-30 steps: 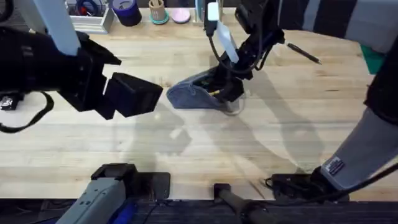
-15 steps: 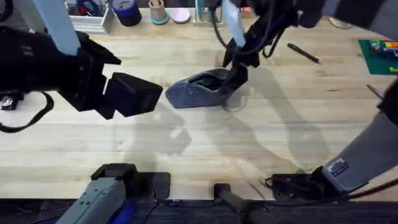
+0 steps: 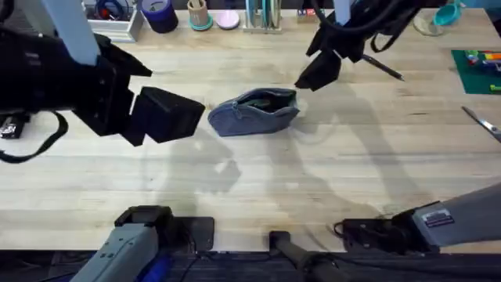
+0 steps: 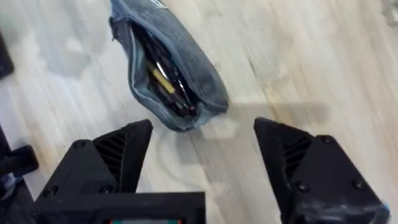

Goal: Unzip the bag, pick up the pens from the table one at a time and place them inside, then zip the bag closed.

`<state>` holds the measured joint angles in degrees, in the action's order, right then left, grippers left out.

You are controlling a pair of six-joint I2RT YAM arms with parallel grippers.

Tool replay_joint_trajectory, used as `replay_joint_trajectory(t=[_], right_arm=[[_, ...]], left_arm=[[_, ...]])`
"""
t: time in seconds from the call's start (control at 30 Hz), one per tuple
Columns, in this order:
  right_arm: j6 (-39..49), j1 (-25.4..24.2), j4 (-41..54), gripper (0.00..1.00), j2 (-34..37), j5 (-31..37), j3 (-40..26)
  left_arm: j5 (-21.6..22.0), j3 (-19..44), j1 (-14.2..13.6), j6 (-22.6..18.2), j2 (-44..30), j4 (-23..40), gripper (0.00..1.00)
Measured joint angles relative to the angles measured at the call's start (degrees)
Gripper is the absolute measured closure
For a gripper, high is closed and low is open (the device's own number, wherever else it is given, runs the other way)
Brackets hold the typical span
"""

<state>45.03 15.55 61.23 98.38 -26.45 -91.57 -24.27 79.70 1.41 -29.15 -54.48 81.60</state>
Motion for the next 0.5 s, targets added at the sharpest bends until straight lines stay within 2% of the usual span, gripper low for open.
replay_joint_trajectory(t=[0.5], right_arm=[[-16.67, 0.02, 3.49, 0.005, -12.34, 18.47, 0.00]], left_arm=[[0.07, 0.00, 0.00, 0.00, 0.00, -1.30, 0.006]])
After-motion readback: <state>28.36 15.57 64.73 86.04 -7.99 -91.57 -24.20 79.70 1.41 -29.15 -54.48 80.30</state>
